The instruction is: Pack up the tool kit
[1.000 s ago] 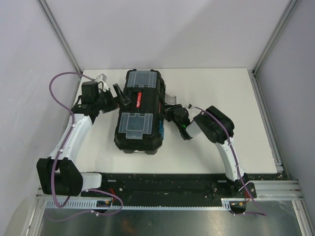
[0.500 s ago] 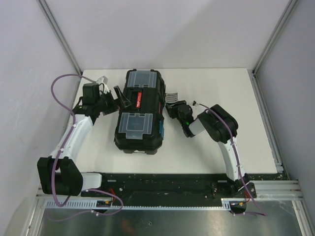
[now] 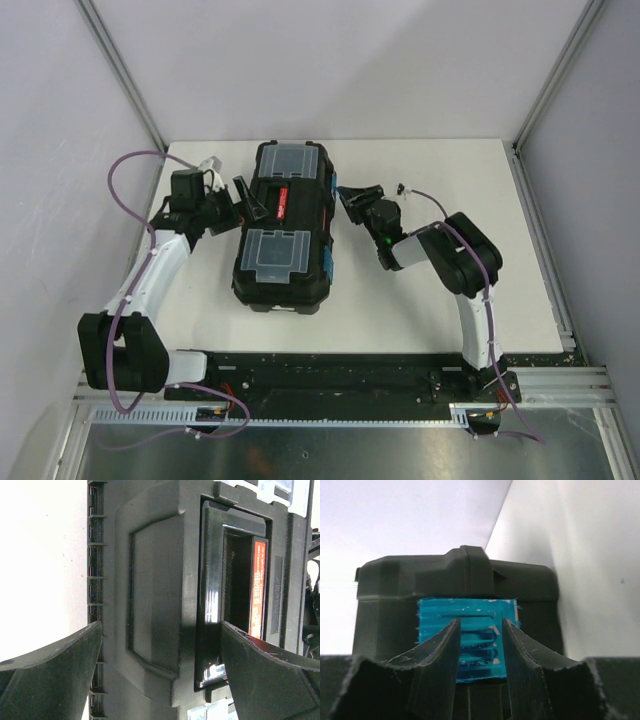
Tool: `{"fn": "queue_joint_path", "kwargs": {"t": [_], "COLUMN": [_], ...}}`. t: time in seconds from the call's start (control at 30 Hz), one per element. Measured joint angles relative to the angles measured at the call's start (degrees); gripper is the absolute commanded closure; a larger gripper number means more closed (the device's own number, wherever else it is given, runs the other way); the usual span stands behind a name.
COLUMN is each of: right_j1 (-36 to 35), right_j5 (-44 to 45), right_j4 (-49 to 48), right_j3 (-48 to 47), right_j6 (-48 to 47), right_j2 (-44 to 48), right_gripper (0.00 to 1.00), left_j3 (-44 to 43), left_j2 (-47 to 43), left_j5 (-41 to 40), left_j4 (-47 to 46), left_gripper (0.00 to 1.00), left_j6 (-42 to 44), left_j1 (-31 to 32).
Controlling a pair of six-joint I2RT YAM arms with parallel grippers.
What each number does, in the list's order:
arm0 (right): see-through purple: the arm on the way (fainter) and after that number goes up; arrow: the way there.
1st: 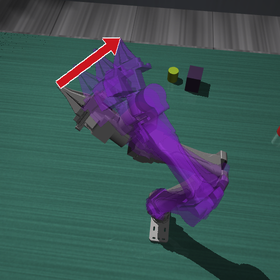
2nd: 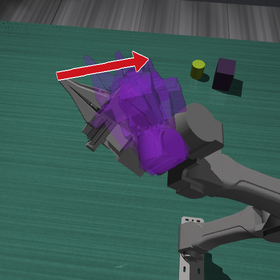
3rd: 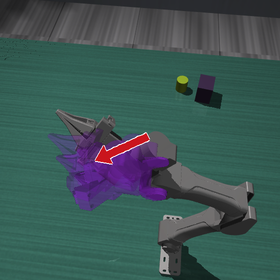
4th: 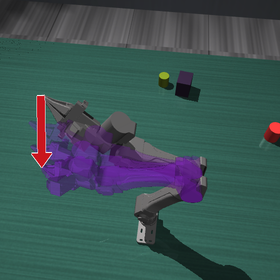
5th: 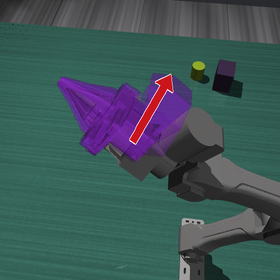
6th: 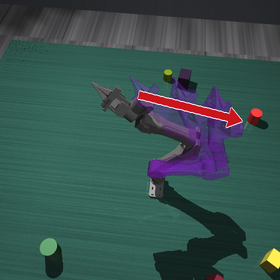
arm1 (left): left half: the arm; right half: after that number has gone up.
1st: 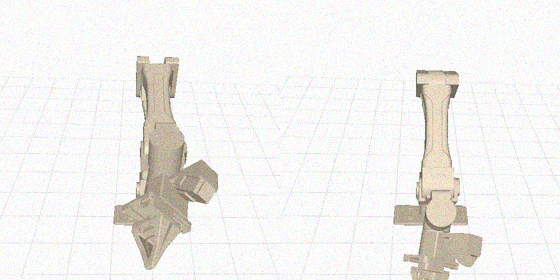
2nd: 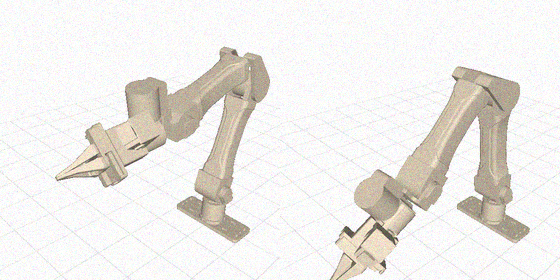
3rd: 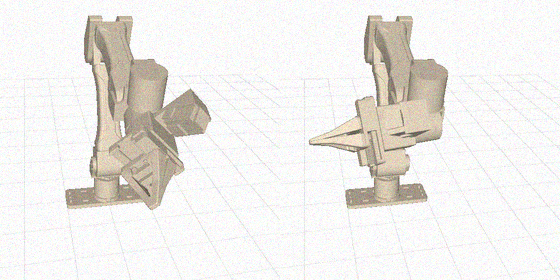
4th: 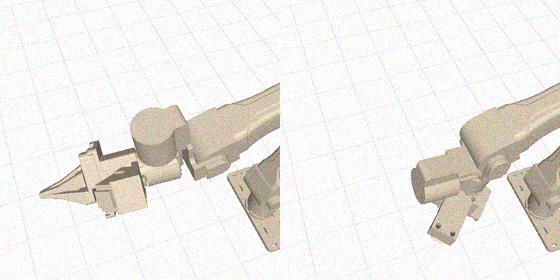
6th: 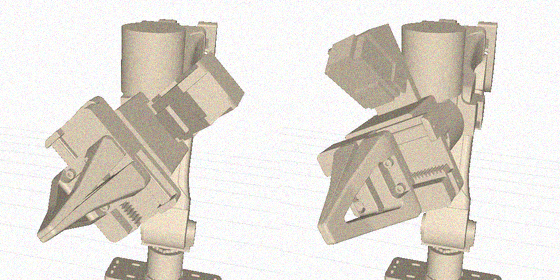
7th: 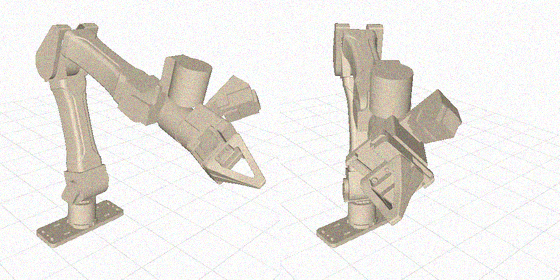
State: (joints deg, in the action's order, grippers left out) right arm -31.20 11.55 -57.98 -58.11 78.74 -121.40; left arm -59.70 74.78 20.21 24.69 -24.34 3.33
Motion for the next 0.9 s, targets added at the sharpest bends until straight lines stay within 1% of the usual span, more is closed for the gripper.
{"fn": "queue_joint_path", "kwargs": {"t": [0.2,0.4,0.63,0.9], "right_j1": [0.83,1.51,1.57,1.62], "right_j5": [-3.96,-5.95,-9.25,-12.37], "right_j4": [-5.38,-8.5,-9.42,-8.04], "right_j3": [-1.75,-2.62,-5.42,-7.19], "right_j6": [-0.2,0.33,-1.31,-5.84], "right_j2": [-2.71,-4.74,-5.57,-5.57], "right_gripper": [0.56,0.55,0.5,0.52], "left_j3": [0.0,0.13,0.94,1.66], "left_j2": [0.44,0.63,0.68,0.72], "left_j5": [0.39,0.57,0.44,1.01], "left_j4": [-0.2,-0.42,-1.46,-2.73], "left_gripper": [0.01,0.01,0.01,0.01], "left_j6": [0.37,0.44,0.46,0.55], "left_j1": [0.0,0.0,0.0,-0.31]}}
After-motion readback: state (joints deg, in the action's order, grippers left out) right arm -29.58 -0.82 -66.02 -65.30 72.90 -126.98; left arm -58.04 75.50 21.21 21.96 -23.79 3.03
